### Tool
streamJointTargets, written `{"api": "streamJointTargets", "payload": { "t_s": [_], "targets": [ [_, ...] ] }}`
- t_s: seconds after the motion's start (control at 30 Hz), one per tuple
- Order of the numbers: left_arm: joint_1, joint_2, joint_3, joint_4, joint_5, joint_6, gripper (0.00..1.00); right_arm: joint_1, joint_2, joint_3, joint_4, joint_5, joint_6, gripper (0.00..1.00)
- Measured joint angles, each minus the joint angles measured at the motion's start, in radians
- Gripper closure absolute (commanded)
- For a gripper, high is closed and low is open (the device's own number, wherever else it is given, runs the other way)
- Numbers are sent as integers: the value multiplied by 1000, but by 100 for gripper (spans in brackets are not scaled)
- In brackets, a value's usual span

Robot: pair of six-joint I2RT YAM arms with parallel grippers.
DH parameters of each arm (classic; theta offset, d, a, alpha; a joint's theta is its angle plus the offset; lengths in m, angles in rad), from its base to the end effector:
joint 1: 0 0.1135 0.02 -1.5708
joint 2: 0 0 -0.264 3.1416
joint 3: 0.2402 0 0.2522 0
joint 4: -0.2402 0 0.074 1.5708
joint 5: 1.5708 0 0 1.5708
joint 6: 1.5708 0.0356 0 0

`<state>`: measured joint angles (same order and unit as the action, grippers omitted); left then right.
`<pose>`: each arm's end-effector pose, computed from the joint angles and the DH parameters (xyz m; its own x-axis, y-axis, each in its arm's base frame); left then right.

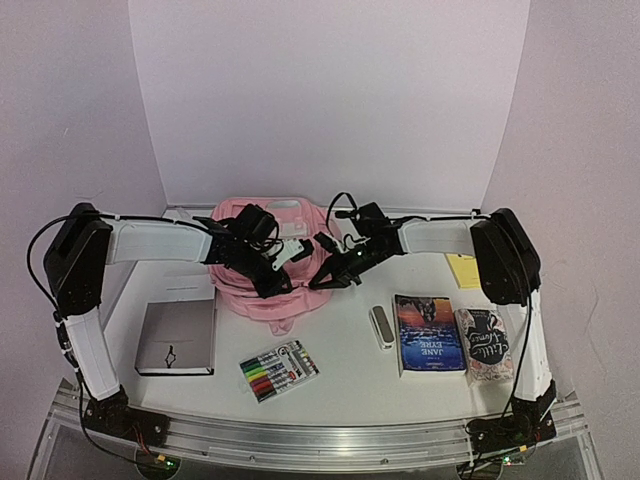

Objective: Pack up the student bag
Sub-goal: Unzip the student bag at the center of the board.

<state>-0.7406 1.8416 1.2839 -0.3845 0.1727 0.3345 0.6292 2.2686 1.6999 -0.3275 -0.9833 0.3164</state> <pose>0.2869 -0.2706 0.2009 -0.3212 0.7318 -0.6011 0.8943 0.4432 0.0617 0.3762 0.3105 0.1612 -0.8323 -0.3925 -0.3913 -0.5130 0.2782 0.8121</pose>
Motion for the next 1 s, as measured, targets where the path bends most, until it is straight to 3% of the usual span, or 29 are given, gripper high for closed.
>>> {"api": "streamJointTargets", "payload": {
  "t_s": [0.13,0.4,0.77,1.0],
  "targets": [
    [0,0,5,0,-13,-7,100,0,-7,-16,6,8,0,100],
    [-1,-17,13,-9,-28,-12,100,-19,-36,-49,21,38,-6,100],
    [18,-141,13,-46,-45,6,100,-140,-60,-55,27,120,-24,100],
    [21,-144,23,-89,-28,25,100,-164,-37,62,0,197,-24,100]
  ]
}}
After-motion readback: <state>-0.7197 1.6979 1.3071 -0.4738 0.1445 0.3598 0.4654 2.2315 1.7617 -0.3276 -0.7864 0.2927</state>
